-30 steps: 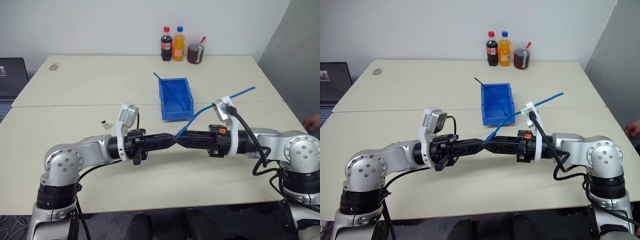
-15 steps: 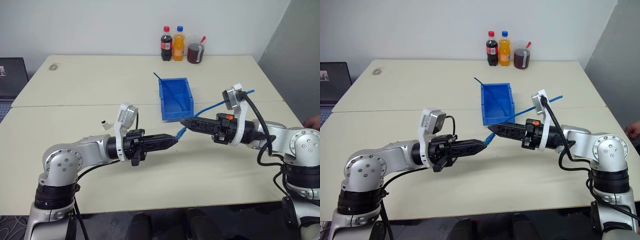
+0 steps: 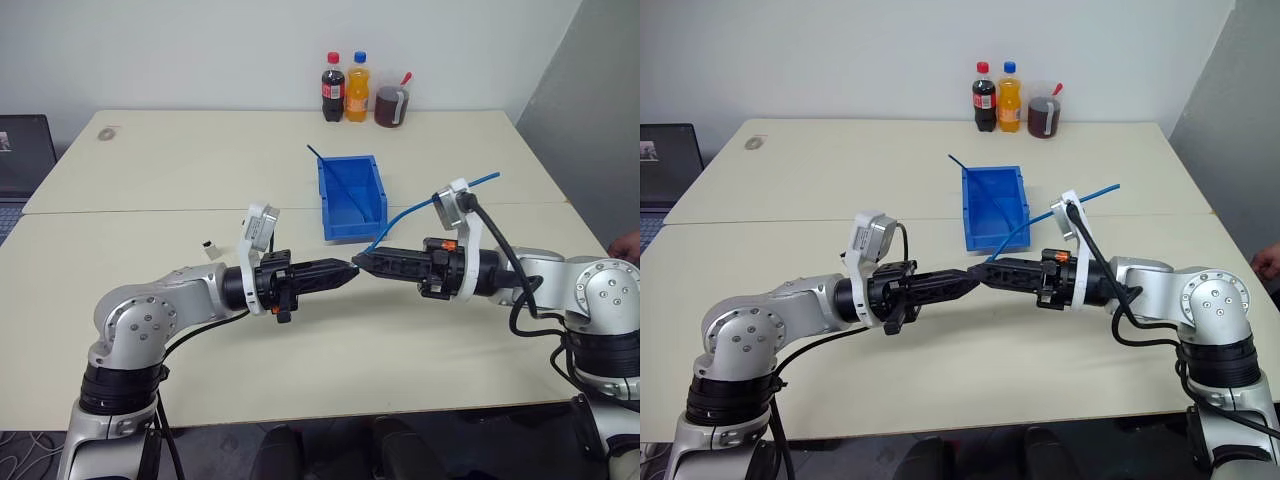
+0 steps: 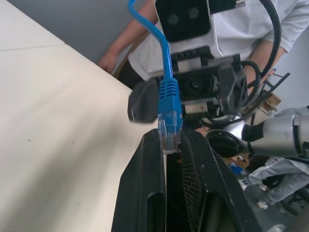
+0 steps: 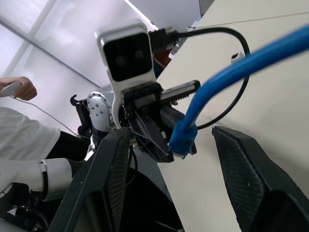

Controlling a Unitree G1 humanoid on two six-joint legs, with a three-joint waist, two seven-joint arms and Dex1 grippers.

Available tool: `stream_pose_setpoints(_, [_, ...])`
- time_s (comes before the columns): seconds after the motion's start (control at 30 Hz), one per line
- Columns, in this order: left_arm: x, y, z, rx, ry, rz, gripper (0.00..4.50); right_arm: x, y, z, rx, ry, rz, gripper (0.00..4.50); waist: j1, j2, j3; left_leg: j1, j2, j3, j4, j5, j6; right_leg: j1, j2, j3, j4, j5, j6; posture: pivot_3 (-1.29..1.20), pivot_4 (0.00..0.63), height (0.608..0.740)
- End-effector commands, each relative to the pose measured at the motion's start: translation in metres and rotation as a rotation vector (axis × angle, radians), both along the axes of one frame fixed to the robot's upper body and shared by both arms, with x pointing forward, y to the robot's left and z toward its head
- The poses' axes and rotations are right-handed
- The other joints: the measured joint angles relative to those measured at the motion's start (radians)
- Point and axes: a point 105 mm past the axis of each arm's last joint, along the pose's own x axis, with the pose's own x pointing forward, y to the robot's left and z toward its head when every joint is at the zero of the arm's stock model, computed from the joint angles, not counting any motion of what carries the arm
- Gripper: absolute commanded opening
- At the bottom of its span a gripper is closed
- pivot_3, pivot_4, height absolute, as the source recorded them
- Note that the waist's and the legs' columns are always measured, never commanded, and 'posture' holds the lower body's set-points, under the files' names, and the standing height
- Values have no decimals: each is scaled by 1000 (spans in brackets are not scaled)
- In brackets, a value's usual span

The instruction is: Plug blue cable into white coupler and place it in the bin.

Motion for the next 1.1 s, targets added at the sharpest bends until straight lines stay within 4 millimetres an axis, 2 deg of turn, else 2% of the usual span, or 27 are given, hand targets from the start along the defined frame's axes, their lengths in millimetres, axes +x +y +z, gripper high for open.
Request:
stream_pose_setpoints(0.03, [-3, -6, 9, -6, -68, -11, 190, -4, 2, 8, 31, -24, 2, 2831, 0, 0, 0, 0, 0, 0, 0, 0, 0, 0, 0, 0, 0, 0, 0, 0, 150, 740])
stream_pose_setpoints(0.17, [-2, -7, 8, -5, -72, -10, 190, -2, 3, 8, 31, -19, -8, 2831, 0, 0, 0, 0, 0, 0, 0, 0, 0, 0, 0, 0, 0, 0, 0, 0, 150, 740])
stream_pose_setpoints(0.27, [-2, -8, 8, -4, -74, -10, 190, -1, 2, 8, 33, -15, -15, 2427, 0, 0, 0, 0, 0, 0, 0, 0, 0, 0, 0, 0, 0, 0, 0, 0, 150, 740])
stream_pose_setpoints(0.5, [-4, -8, 8, -2, -73, -9, 190, 0, 0, 7, 31, -6, -19, 783, 0, 0, 0, 0, 0, 0, 0, 0, 0, 0, 0, 0, 0, 0, 0, 0, 150, 740])
stream_pose_setpoints(0.6, [-4, -9, 8, -2, -75, -6, 190, 0, 0, 6, 30, -1, -12, 224, 0, 0, 0, 0, 0, 0, 0, 0, 0, 0, 0, 0, 0, 0, 0, 0, 150, 740])
stream_pose_setpoints(0.87, [-3, -9, 8, -1, -76, 0, 190, -2, -1, 5, 21, -1, -6, 215, 0, 0, 0, 0, 0, 0, 0, 0, 0, 0, 0, 0, 0, 0, 0, 0, 150, 740])
stream_pose_setpoints(0.97, [-7, -7, 9, -13, -57, -24, 1040, 3, -2, 7, 28, -11, -28, 215, 0, 0, 0, 0, 0, 0, 0, 0, 0, 0, 0, 0, 0, 0, 0, 0, 150, 740])
stream_pose_setpoints(1.07, [-12, 0, 10, -14, -37, -48, 1540, 8, -5, 9, 37, -18, -48, 215, 0, 0, 0, 0, 0, 0, 0, 0, 0, 0, 0, 0, 0, 0, 0, 0, 150, 740])
stream_pose_setpoints(1.1, [-13, 3, 10, -8, -30, -50, 1849, 10, -7, 9, 39, -20, -53, 215, -1, 0, 0, 0, 0, 0, 0, 0, 0, 0, 0, 0, 0, 0, 0, 0, 150, 740])
